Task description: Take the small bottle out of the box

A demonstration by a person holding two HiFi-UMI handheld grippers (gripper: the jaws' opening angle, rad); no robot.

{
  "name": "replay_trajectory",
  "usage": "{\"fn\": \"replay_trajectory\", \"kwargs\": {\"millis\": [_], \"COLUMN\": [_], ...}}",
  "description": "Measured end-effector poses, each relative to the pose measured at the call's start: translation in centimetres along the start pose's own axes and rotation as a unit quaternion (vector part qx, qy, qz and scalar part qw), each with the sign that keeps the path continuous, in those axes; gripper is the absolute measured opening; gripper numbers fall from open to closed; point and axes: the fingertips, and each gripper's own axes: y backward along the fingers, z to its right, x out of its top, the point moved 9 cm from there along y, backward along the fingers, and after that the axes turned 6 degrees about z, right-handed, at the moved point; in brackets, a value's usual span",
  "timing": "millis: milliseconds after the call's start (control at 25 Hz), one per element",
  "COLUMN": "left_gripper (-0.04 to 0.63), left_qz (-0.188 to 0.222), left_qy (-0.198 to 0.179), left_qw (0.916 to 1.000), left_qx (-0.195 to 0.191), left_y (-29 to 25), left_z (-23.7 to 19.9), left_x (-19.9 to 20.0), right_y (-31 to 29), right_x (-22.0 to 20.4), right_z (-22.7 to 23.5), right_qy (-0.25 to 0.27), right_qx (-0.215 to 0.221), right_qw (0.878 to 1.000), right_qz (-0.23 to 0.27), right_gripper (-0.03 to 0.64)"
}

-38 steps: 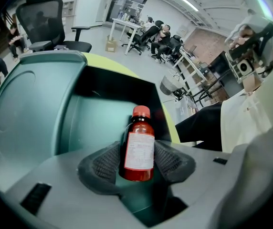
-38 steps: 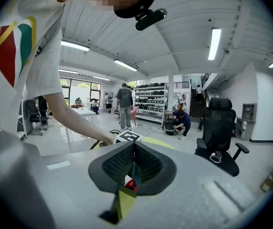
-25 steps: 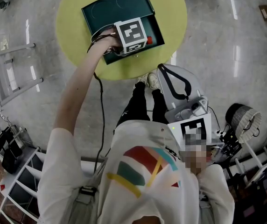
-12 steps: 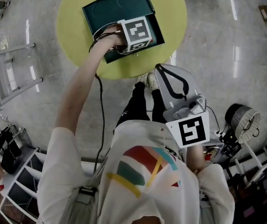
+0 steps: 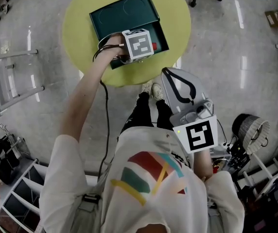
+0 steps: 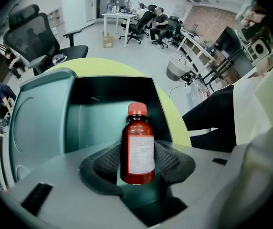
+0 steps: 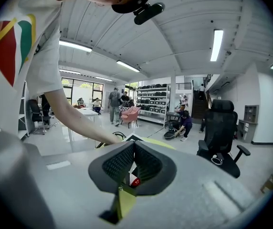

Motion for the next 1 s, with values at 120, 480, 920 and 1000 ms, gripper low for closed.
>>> {"fn": "replay_trajectory", "kwargs": {"millis": [120, 480, 920, 1000], "left_gripper": [0.218, 0.218, 0.218, 0.218], "left_qz": [0.039, 0.192, 0.401, 0.442], "left_qy": [-0.001, 0.056, 0.166, 0.172], "left_qw": [0.9988, 0.9624, 0.8069, 0.7669], "left_qx": [0.028, 0.184, 0.401, 0.432], "left_y": [1.4, 9.8, 23.8, 26.2], "left_z": [-0.2, 0.7, 6.1, 7.9], "left_x": [0.3, 1.2, 0.0, -0.4], "right_y": [0.1, 0.4, 1.3, 1.4], "right_x": [0.4, 2.9, 8.5, 9.3], "right_z": [0.0, 0.2, 2.0, 2.0], "right_qy": [0.009, 0.037, 0.066, 0.078], "right_qx": [0.001, -0.019, -0.084, -0.086], "right_qw": [1.000, 0.998, 0.986, 0.983], "right_qz": [0.009, 0.045, 0.125, 0.142], "right_gripper": [0.005, 0.005, 0.005, 0.005]}}
